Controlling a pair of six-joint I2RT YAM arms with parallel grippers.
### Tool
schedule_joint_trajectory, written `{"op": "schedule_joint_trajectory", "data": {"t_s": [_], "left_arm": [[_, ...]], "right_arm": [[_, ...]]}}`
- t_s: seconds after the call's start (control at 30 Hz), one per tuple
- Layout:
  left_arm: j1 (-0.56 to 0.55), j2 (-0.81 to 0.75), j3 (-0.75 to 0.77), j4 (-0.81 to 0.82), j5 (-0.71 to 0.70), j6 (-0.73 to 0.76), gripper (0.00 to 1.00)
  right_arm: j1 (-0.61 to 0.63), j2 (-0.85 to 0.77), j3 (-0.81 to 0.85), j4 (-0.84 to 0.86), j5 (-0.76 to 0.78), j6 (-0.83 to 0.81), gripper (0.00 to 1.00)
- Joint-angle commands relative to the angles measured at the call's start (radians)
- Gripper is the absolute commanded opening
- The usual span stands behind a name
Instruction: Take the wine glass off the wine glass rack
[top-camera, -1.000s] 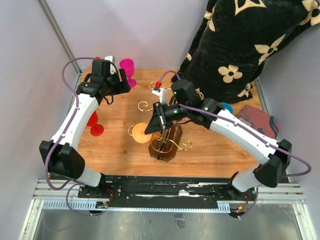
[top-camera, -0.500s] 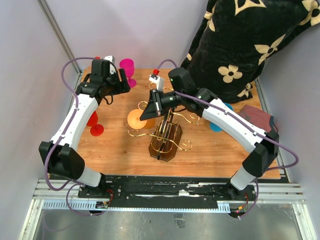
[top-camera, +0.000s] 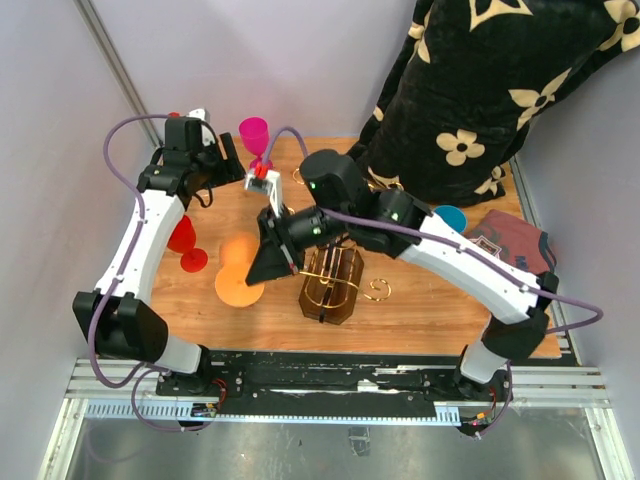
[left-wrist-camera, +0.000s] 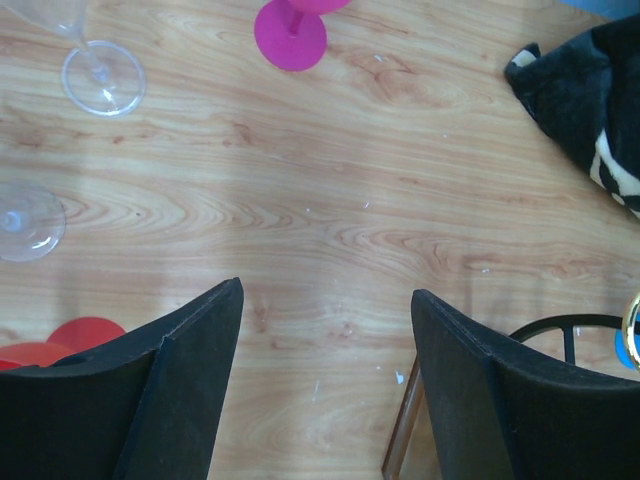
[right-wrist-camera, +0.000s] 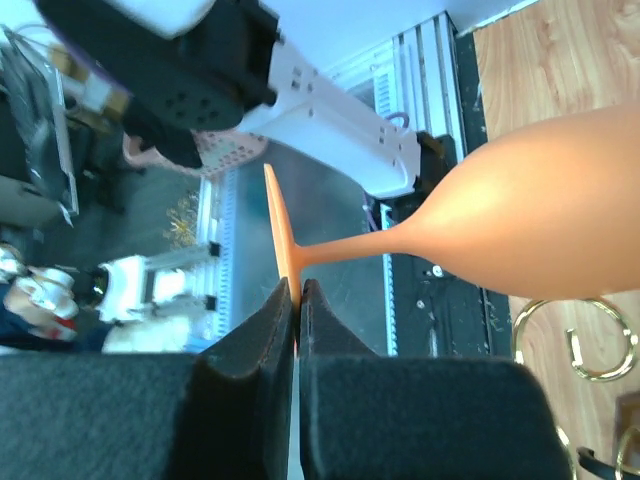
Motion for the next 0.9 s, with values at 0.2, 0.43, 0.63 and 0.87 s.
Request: {"op": "schedule_joint_trajectory", "data": {"t_s": [0.2, 0.43, 0.63, 0.87], "left_arm": [[0.068, -0.064, -0.007, 0.003, 0.026, -0.028, 0.74], [0.118, -0.099, -0.032, 0.026, 0.049, -0.05, 0.74], [0.128, -0.1, -0.044, 0.032, 0.063, -0.058, 0.74], [0.143, -0.101, -0.057, 0.035, 0.069, -0.059, 0.74]], "right_arm": [[0.312, -0.087, -0.107, -0.331, 0.601, -0.448, 0.01], [0.439, -0.09, -0.389, -0.12, 1.013, -0.601, 0.01], [0.483, -0.044, -0.594, 0.187, 1.307, -0.762, 0.01], [0.56, 0.187, -0.568, 0.347, 1.53, -0.941, 0.01]]}}
